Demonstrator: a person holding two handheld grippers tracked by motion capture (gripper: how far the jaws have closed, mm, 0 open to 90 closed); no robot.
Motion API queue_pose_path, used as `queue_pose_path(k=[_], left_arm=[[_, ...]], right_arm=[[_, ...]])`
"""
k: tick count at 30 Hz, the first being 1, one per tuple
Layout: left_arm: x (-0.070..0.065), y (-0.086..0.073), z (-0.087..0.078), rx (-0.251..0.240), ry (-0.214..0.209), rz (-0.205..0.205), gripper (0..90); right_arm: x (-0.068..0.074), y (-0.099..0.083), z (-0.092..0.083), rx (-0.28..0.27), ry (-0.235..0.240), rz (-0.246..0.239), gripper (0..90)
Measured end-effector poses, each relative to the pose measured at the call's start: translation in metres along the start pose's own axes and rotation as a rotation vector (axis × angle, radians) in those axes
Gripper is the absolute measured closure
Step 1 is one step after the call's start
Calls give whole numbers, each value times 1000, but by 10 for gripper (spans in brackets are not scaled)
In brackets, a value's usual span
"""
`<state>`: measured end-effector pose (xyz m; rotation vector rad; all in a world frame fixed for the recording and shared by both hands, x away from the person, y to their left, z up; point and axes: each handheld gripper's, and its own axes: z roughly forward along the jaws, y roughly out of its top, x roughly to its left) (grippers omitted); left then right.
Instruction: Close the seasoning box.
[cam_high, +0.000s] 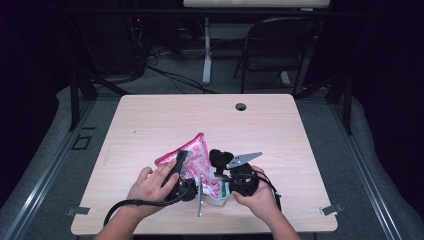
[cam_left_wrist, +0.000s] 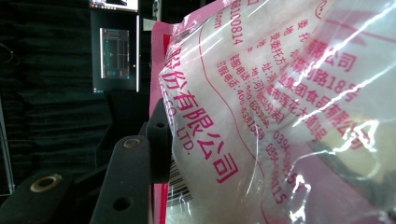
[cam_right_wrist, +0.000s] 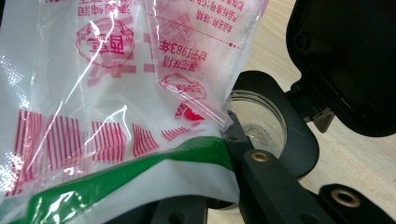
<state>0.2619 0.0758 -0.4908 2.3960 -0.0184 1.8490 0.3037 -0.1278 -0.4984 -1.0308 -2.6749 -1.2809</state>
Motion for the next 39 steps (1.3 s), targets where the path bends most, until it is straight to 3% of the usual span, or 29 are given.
queue_pose_path(k=[39], left_arm=[[1, 3, -1, -2, 6, 19, 582]], right_arm=[[-1, -1, 3, 9, -1, 2, 900]])
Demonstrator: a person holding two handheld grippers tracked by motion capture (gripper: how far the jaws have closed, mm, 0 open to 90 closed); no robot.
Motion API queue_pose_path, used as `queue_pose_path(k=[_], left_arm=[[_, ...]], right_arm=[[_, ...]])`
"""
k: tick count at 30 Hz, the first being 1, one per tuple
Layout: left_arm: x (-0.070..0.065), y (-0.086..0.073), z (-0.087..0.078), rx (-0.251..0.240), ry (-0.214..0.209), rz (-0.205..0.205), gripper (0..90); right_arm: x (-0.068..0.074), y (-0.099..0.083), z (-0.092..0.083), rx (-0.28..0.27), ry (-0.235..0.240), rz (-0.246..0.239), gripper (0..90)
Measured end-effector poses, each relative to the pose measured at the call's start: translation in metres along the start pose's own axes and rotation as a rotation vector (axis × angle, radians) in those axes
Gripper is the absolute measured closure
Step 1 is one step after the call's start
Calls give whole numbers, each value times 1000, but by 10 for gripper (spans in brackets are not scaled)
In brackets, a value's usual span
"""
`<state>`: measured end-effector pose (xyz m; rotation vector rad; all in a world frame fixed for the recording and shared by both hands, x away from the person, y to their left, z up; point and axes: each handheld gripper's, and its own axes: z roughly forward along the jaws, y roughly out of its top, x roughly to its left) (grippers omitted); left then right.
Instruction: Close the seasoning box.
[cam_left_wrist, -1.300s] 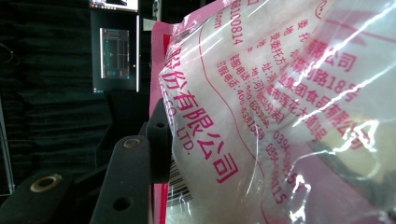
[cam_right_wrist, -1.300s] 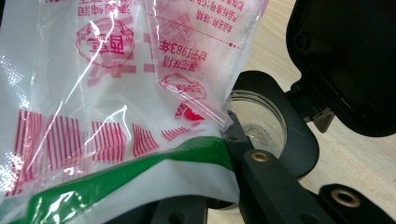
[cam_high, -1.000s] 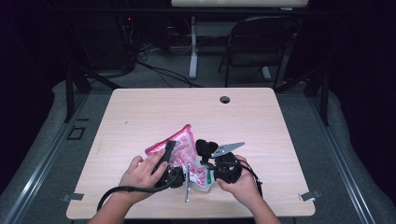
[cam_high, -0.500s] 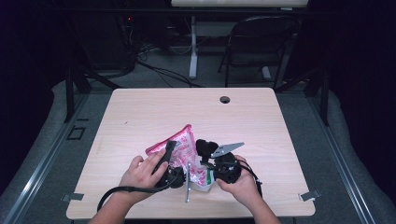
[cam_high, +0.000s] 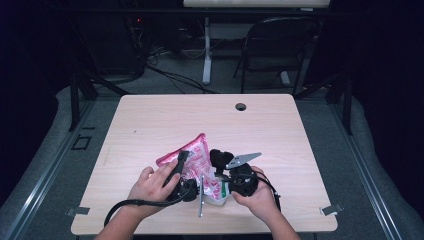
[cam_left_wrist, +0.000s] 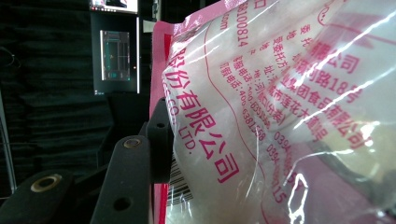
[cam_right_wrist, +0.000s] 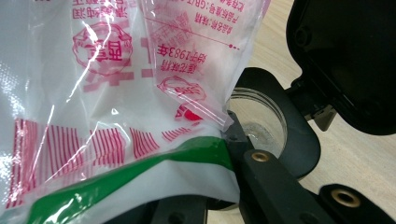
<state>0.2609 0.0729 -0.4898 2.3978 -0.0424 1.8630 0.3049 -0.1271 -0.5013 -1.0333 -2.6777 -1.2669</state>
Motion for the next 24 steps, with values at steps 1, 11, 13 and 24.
queue_pose_path(k=[1, 11, 13, 24], left_arm=[[0, 0, 0, 0, -1, 1, 582], [1, 2, -1, 1, -4, 9, 582], [1, 2, -1, 4, -10, 9, 582], [3, 3, -2, 4, -12, 28, 583]], right_arm=[[0, 0, 0, 0, 0, 0, 900], [0, 0, 0, 1, 0, -2, 900], [0, 0, 0, 2, 0, -2, 900], [1, 0, 1, -4, 2, 3, 900]])
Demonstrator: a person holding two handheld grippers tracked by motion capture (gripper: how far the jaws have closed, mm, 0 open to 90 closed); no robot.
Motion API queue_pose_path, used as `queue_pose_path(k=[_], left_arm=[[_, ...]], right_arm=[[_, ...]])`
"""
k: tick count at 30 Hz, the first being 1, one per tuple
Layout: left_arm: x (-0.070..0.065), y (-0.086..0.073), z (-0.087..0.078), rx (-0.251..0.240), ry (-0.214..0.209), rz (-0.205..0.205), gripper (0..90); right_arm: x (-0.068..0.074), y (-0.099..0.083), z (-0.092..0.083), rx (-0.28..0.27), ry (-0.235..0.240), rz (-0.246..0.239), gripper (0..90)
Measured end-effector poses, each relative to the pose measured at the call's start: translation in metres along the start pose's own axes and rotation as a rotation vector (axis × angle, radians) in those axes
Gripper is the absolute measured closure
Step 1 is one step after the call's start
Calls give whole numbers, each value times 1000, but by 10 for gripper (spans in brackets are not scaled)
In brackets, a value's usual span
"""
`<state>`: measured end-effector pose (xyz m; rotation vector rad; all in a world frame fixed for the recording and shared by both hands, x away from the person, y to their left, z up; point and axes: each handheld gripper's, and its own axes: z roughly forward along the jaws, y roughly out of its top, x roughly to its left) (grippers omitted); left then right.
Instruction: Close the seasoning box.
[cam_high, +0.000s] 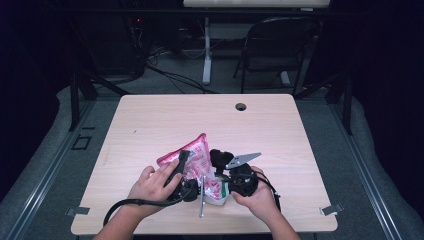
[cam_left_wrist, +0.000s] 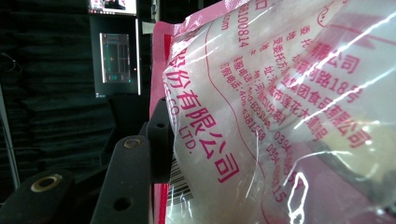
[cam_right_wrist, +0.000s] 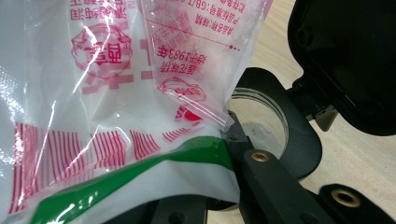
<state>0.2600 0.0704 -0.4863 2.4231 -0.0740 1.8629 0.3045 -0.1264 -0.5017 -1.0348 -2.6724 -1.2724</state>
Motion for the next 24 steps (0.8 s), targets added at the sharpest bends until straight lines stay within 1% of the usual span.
queue_pose_path(k=[6, 15, 18, 20, 24], left_arm=[[1, 1, 0, -1, 4, 13, 583], [2, 1, 0, 4, 0, 15, 582], [2, 2, 0, 8, -10, 12, 583], [2, 2, 0, 6, -2, 16, 583], [2, 2, -1, 7, -5, 16, 582]], right_arm=[[0, 0, 0, 0, 0, -3, 900], [-1, 0, 0, -1, 1, -1, 900], [-1, 0, 0, 0, 1, -1, 900], [-1, 0, 0, -1, 0, 1, 900], [-2, 0, 0, -1, 1, 0, 900]])
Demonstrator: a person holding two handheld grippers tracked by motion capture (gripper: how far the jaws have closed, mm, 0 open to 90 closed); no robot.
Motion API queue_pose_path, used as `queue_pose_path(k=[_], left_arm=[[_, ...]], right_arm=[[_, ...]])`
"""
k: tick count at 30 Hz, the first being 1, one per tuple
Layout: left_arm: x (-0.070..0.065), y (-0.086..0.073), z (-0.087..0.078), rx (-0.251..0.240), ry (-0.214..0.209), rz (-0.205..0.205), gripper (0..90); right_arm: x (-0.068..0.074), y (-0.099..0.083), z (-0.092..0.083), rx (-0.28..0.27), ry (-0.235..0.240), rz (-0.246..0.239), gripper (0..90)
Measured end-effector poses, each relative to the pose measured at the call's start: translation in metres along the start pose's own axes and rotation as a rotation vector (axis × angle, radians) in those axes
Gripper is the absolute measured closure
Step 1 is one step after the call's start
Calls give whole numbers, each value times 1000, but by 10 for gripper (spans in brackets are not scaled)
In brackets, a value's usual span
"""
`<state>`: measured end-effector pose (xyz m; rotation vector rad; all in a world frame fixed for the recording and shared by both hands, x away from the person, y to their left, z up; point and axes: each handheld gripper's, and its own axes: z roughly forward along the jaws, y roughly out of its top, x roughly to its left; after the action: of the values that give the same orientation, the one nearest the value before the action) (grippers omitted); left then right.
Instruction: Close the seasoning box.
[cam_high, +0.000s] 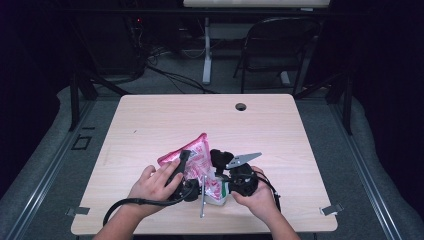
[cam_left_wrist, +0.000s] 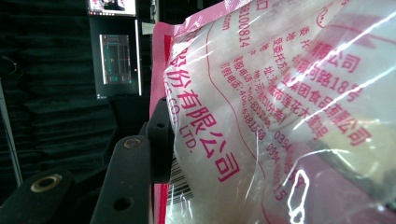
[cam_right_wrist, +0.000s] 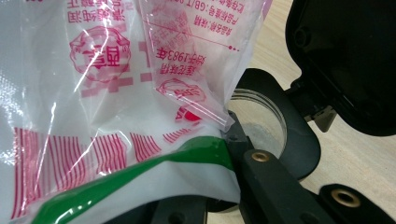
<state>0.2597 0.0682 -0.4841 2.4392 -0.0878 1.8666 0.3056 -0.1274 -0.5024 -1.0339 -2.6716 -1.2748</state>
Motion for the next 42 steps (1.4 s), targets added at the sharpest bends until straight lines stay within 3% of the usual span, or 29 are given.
queue_pose_path(k=[39, 41, 42], left_arm=[[2, 2, -1, -1, 3, 5, 583], [1, 2, 0, -13, 17, 4, 582], [2, 2, -1, 1, 3, 6, 582]], right_arm=[[0, 0, 2, -10, -6, 8, 900], [0, 0, 2, -9, -8, 9, 900], [0, 0, 2, -11, -8, 10, 900]])
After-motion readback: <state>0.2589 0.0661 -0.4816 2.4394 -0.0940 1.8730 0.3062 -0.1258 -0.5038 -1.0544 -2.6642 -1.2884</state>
